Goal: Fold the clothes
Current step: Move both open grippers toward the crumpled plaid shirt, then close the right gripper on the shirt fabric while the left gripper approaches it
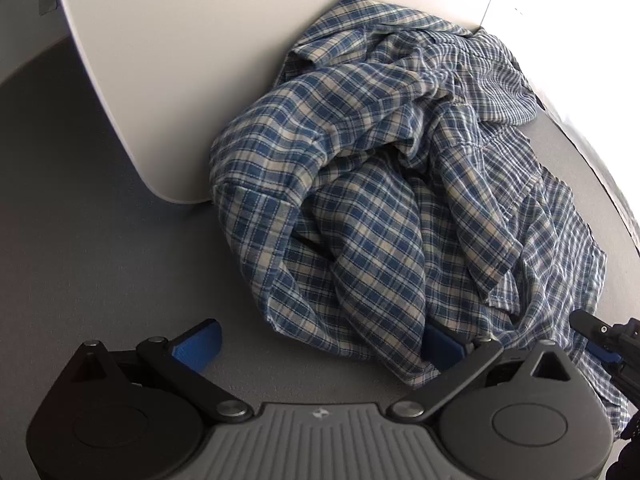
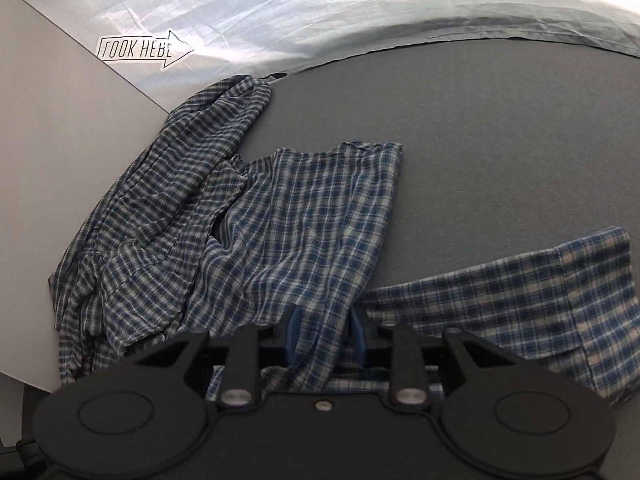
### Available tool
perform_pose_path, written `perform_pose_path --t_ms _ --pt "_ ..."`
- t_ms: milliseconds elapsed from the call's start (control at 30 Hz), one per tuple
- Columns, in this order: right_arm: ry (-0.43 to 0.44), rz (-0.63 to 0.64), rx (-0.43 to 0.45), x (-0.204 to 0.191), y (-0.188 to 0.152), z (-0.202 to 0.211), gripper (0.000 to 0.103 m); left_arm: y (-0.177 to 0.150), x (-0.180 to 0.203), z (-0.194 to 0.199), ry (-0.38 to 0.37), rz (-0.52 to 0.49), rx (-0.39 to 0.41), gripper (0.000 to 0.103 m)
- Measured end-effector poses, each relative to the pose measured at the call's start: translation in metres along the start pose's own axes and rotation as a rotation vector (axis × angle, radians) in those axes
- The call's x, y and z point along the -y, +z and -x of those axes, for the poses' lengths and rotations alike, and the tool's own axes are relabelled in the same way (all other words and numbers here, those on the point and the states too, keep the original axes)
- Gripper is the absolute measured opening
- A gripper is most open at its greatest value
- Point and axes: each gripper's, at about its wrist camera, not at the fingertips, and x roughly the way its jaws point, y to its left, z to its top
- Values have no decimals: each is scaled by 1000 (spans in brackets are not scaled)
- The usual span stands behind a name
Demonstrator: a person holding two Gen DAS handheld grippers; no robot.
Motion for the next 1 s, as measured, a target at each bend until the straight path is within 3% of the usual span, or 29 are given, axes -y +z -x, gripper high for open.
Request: perform_pose_path --t_ms 33,233,367,567,700,800,933,1000 --pt "-12 14 1 -3 0 -1 2 -1 1 1 -5 -5 -2 103" --pt "-156 214 131 -9 -20 35 0 -14 11 21 -49 15 12 102" --pt "-186 216 180 14 -41 79 0 -35 35 49 -56 -55 47 102" --pt "-355 342 283 56 -93 152 0 -91 73 99 -87 -113 108 102" --pt "-449 296 300 130 -125 215 0 -154 99 134 -120 -157 114 102" --pt "-590 262 327 193 -149 268 0 -208 119 156 -172 -203 83 102" --pt "-940 153 373 302 -168 349 0 -269 162 168 -237 -281 33 101" --pt "-1000 -6 378 361 -177 399 0 -297 185 173 -253 -344 25 99"
